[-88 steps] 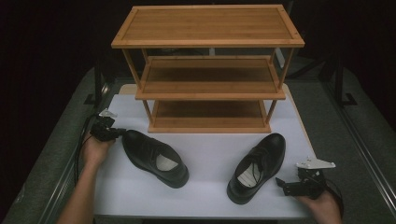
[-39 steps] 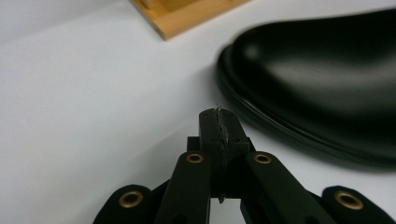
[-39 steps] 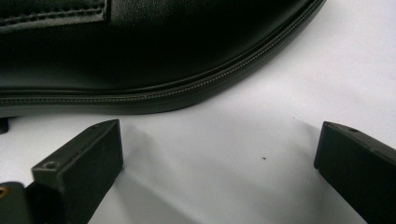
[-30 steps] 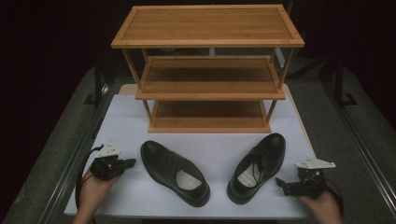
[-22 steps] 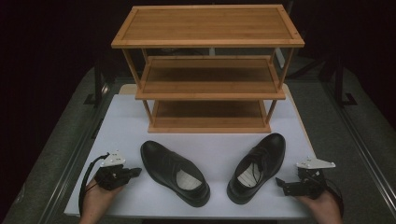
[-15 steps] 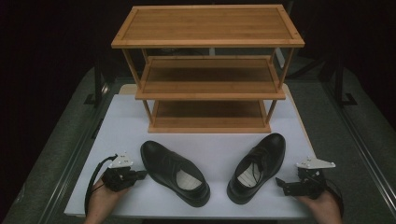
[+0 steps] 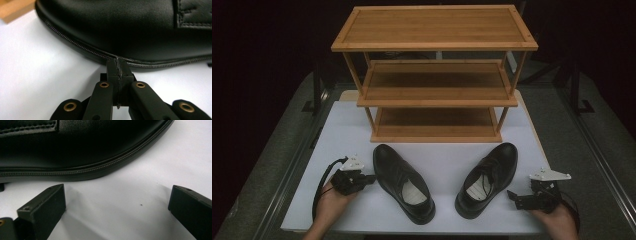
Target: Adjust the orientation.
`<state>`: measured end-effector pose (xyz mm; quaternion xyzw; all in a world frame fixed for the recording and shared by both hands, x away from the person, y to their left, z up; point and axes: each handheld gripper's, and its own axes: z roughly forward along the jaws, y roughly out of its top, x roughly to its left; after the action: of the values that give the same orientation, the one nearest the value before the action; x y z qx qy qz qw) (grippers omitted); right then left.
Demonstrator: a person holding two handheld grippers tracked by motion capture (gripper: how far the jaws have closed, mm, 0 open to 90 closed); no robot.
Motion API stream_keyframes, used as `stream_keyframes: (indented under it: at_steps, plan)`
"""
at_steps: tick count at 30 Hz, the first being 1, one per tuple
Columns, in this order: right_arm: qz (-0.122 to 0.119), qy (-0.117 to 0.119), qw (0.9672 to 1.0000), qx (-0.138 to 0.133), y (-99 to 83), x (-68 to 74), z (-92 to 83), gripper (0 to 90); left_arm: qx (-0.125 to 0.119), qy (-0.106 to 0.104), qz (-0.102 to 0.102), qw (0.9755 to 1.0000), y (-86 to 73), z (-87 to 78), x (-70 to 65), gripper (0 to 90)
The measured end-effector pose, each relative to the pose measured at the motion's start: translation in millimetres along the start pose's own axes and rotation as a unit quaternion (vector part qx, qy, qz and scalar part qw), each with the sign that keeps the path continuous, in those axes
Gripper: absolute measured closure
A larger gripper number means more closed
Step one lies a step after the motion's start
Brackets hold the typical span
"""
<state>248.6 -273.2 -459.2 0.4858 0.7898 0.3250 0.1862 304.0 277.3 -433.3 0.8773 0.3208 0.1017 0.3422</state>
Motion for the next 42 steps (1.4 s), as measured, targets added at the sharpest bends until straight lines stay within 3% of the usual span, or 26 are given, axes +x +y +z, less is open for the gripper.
stream_keyframes:
  at_steps: [7, 11, 15, 27, 39, 42]
  plan:
    - [0.000, 0.000, 1.0000, 0.000, 0.0, -0.1, 0.0, 0.8, 0.004, 0.008, 0.014, 0.9999, 23.8, 19.4, 4.9, 90.0]
    - [0.000, 0.000, 1.0000, 0.000, 0.0, 0.0, 0.0, 0.8, -0.001, 0.003, 0.011, 0.9999, 32.3, 28.2, 7.2, 90.0]
    - [0.000, 0.000, 1.0000, 0.000, 0.0, -0.1, 0.0, 0.8, 0.004, 0.010, 0.023, 0.9997, 42.1, 35.8, 6.1, 90.0]
    - [-0.001, 0.000, 1.0000, 0.000, -0.1, 0.0, 0.0, 0.8, -0.001, 0.007, 0.028, 0.9996, 59.9, 52.6, 3.1, 90.0]
    - [-0.001, -0.001, 1.0000, 0.000, -0.1, 0.3, -0.1, 0.7, -0.004, -0.003, 0.025, 0.9997, 59.3, 52.5, 3.3, 89.9]
    - [-0.001, -0.001, 1.0000, 0.001, 0.3, 0.2, -0.1, 0.7, 0.001, 0.008, 0.032, 0.9995, 58.2, 48.0, 3.1, 78.1]
